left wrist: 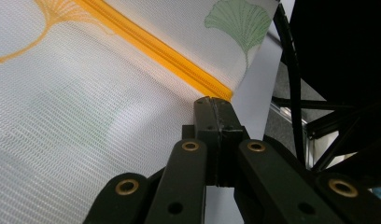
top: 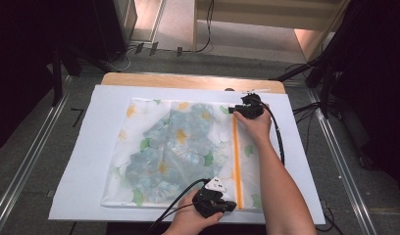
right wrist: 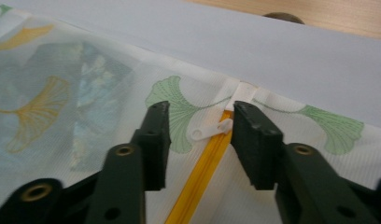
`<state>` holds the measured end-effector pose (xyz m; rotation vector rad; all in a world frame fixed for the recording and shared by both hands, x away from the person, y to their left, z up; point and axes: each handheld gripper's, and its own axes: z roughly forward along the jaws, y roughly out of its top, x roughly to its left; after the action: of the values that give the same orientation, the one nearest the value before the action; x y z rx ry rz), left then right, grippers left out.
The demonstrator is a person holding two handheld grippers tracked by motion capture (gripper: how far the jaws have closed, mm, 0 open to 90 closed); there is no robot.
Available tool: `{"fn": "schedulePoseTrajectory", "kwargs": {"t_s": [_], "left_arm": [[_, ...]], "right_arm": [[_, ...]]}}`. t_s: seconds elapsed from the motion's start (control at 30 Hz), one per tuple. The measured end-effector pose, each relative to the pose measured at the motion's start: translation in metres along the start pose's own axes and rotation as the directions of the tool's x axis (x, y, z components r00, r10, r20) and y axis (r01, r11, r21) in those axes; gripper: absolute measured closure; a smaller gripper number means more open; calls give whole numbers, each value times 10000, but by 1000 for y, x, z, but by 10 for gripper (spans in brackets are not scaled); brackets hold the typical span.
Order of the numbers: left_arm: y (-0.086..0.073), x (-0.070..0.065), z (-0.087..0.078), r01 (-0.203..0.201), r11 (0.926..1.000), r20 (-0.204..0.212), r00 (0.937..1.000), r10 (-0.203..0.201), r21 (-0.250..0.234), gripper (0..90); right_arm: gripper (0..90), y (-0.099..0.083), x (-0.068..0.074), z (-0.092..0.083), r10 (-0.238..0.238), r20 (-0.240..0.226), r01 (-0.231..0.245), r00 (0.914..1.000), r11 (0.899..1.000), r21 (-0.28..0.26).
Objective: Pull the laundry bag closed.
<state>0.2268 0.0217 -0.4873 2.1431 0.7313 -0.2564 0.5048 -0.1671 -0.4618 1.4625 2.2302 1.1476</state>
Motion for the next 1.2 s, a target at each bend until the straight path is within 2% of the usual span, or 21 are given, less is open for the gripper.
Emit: {"fn": "schedulePoseTrajectory", "kwargs": {"t_s": [0.13,0.17,0.23,0.27,0.3,0.33,0.37,0.4,0.43,0.5,0.57,0.67,0.7,0.77,0.83,0.93,0.97,1.0,1.1,1.17,1.2], "left_arm": [[-1,-2,-1,-235,9997,82,9997,235,-67,900],[-1,-2,-2,-333,9993,77,9994,334,-160,819],[-1,-1,-3,-286,9992,165,9994,291,-290,759],[-1,1,-7,-111,9984,247,9996,125,-562,714],[-1,1,-7,-111,9984,247,9996,125,-562,677],[-1,2,-9,-92,9975,279,9995,111,-705,628],[-2,3,-11,-116,9973,213,9997,132,-730,573],[-2,3,-12,-149,9967,166,9997,163,-797,573],[-2,4,-16,-222,9951,-43,9998,219,-966,435],[-1,4,-18,-252,9937,-199,9995,231,-1089,333],[0,8,-29,-235,9886,-581,9982,150,-1486,252],[1,11,-39,-230,9855,-744,9972,105,-1682,178],[0,16,-50,-289,9828,-959,9953,114,-1825,131],[-1,19,-56,-307,9807,-1051,9944,105,-1928,120],[-7,30,-72,-432,9764,-1470,9891,119,-2115,100],[-15,45,-88,-221,9694,-1638,9863,-188,-2444,71],[-15,45,-88,-221,9694,-1638,9863,-188,-2444,62],[-18,54,-100,-67,9611,-1685,9848,-415,-2762,61],[-21,65,-116,22,9495,-2039,9765,-697,-3136,61],[-22,68,-122,30,9463,-2075,9754,-740,-3233,61],[-22,71,-128,0,9454,-2204,9725,-760,-3260,61]], "right_arm": [[441,-9,3,-16,92,-218,-104,9997,9983,-571],[410,-11,4,-20,31,-236,-47,9997,9977,-683],[382,-14,5,-24,16,-285,-39,9996,9969,-785],[302,-20,7,-30,2,-310,-30,9995,9959,-904],[302,-20,7,-30,2,-310,-30,9995,9959,-904],[212,-26,9,-33,-28,-305,4,9995,9967,-807],[161,-30,10,-35,-69,-221,53,9997,9974,-720],[161,-30,10,-35,-69,-221,53,9997,9974,-720],[124,-36,12,-40,-85,-82,80,9999,9978,-658],[122,-41,14,-44,-116,32,118,9999,9970,-766],[68,-51,15,-53,-80,-163,67,9998,9965,-834],[49,-58,17,-60,-63,-300,35,9995,9957,-925],[30,-65,18,-68,-31,-489,-19,9988,9950,-1001],[28,-68,18,-72,-64,-552,6,9985,9946,-1041],[22,-78,20,-83,-86,-641,13,9979,9937,-1121],[15,-88,22,-94,-67,-757,-26,9971,9924,-1228],[13,-92,23,-97,-55,-768,-41,9970,9923,-1239],[11,-95,24,-100,-99,-763,2,9970,9920,-1260],[5,-106,27,-108,-224,-767,119,9968,9908,-1345],[4,-110,28,-112,-153,-840,35,9963,9903,-1390],[2,-113,28,-116,-139,-915,2,9957,9891,-1474]]}}
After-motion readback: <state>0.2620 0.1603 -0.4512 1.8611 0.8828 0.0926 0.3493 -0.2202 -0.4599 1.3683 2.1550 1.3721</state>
